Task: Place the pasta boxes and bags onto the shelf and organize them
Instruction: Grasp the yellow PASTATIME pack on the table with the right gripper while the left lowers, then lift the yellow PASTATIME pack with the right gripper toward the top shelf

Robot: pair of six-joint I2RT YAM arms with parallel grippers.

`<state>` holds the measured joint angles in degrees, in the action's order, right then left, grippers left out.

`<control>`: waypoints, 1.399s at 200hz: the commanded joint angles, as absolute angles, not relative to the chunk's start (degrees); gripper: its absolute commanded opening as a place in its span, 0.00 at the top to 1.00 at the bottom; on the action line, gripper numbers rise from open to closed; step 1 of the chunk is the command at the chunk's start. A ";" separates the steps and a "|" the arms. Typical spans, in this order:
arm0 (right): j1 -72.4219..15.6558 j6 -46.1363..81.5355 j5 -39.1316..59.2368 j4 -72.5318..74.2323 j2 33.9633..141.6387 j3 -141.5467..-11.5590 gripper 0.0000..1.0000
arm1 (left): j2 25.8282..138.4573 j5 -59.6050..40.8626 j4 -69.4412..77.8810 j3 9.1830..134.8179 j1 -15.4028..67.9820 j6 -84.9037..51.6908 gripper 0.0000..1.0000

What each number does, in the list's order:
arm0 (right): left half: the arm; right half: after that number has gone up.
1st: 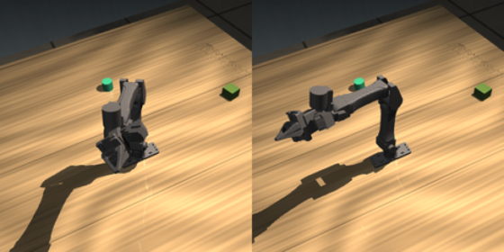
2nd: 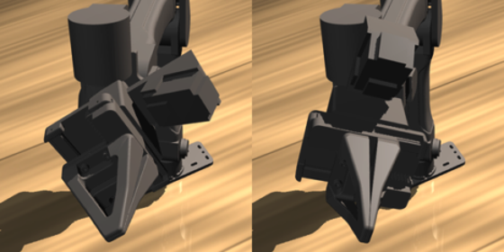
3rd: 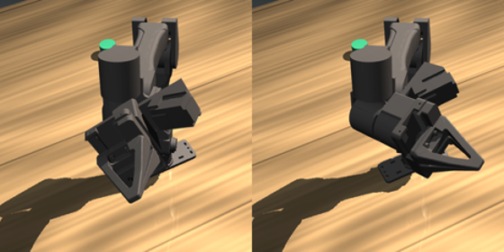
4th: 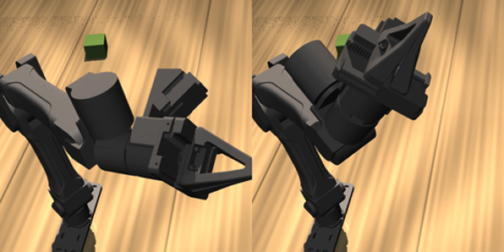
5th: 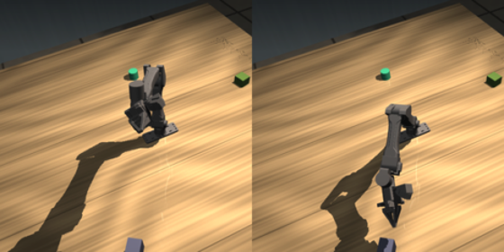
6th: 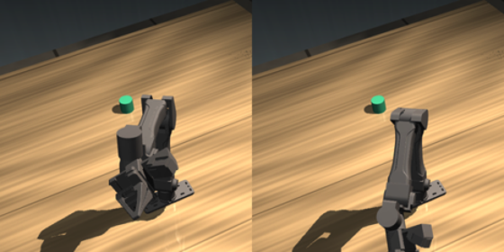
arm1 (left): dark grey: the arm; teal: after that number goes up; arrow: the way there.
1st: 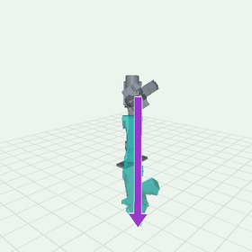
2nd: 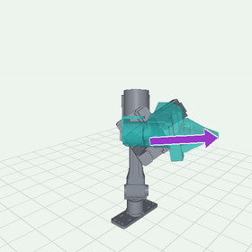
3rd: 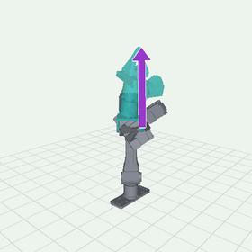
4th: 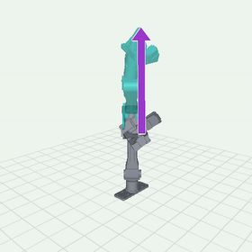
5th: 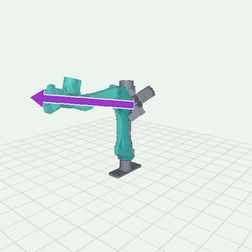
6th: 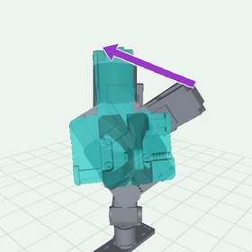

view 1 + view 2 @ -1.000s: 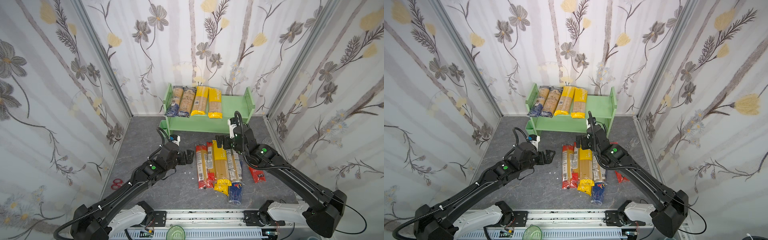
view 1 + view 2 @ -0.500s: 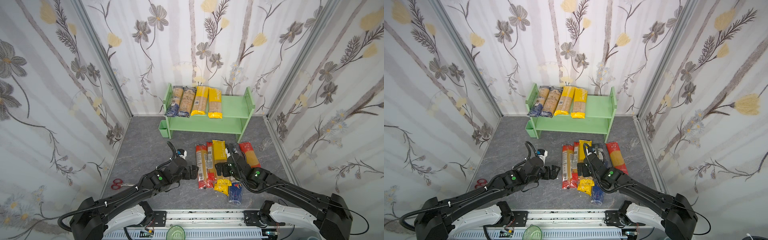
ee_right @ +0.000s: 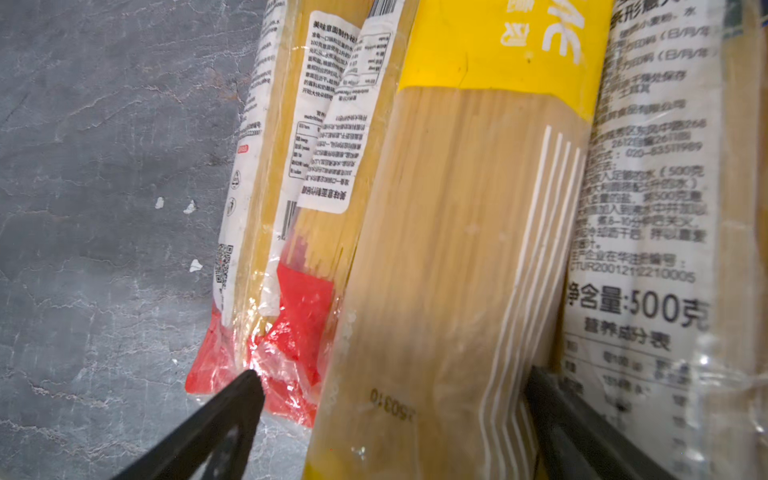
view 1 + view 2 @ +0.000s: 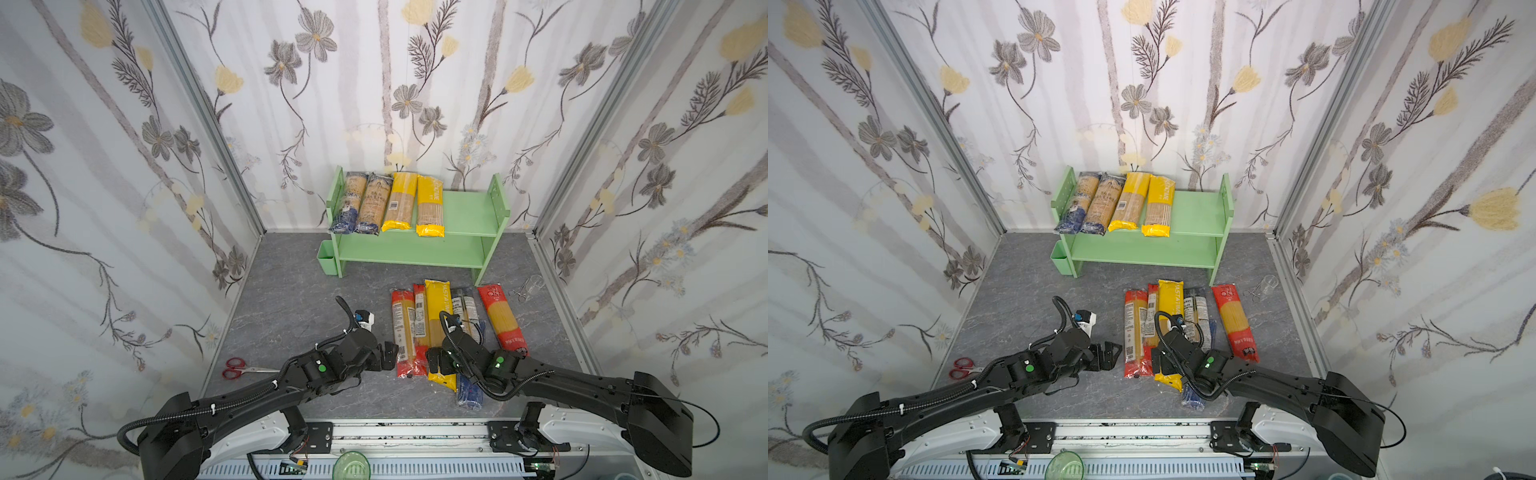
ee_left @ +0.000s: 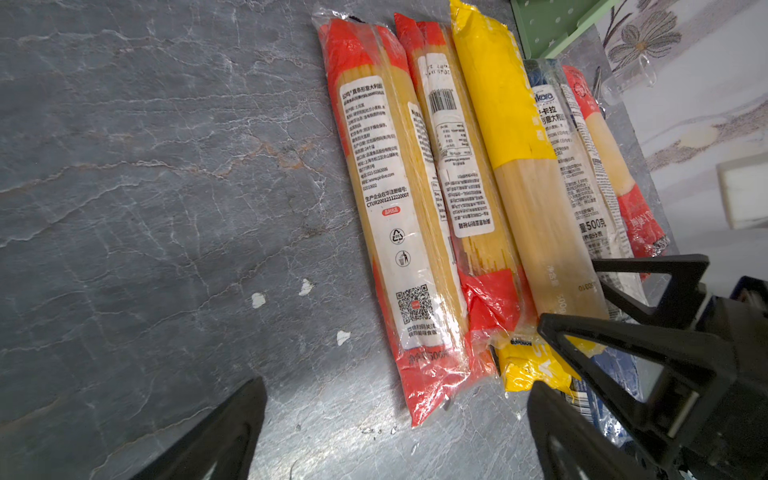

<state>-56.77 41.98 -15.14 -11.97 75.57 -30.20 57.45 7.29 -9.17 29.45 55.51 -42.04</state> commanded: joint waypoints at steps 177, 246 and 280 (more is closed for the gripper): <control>-56.01 41.32 -18.02 -17.20 66.20 -34.52 1.00 | 54.84 10.17 -7.60 30.62 55.62 -40.96 0.00; -54.15 39.93 -15.99 -18.06 57.97 -33.58 1.00 | 57.68 10.20 -7.65 33.49 55.51 -39.39 0.00; -52.79 39.57 -14.48 -18.02 53.80 -32.66 1.00 | 60.04 9.93 -7.60 35.35 55.55 -38.72 0.00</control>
